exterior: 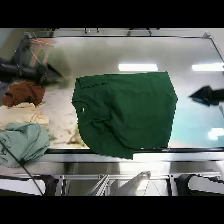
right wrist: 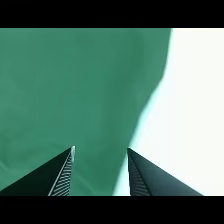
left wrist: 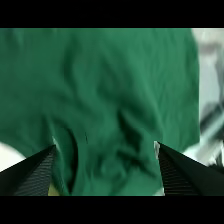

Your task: Fold the shirts.

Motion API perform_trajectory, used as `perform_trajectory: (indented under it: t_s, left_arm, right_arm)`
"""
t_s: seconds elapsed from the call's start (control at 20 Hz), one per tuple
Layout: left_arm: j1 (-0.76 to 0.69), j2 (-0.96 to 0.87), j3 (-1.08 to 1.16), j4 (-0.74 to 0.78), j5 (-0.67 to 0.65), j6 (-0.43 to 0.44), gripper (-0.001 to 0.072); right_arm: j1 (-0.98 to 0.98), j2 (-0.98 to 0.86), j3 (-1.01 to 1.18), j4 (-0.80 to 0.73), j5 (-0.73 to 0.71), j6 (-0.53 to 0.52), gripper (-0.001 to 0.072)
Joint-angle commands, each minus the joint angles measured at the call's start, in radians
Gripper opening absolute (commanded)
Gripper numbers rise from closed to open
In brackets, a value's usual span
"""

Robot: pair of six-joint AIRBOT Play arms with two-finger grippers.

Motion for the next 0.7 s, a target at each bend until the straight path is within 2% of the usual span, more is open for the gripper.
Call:
perform_trajectory:
  t_s: [0.0,0.1,0.3,0.65]
  left_arm:
    - [-0.063,0.124,-0.344,0.132,0.012,-0.051,0.0695]
    - [-0.119,0.155,-0.484,0.133,0.045,-0.061,0.0694]
    - [-0.246,0.157,-0.632,0.222,0.065,-0.144,0.0695]
    - [-0.389,0.155,-0.672,0.241,0.249,-0.167,0.0681]
  right_arm:
    - [-0.082,0.01,-0.147,-0.059,-0.062,0.019,0.0383]
    - [-0.08,0.0,-0.165,-0.063,-0.064,0.019,0.0383]
    - [-0.08,-0.018,-0.169,-0.072,-0.05,0.066,0.0384]
    - [-0.079,-0.021,-0.246,-0.058,-0.019,0.101,0.0384]
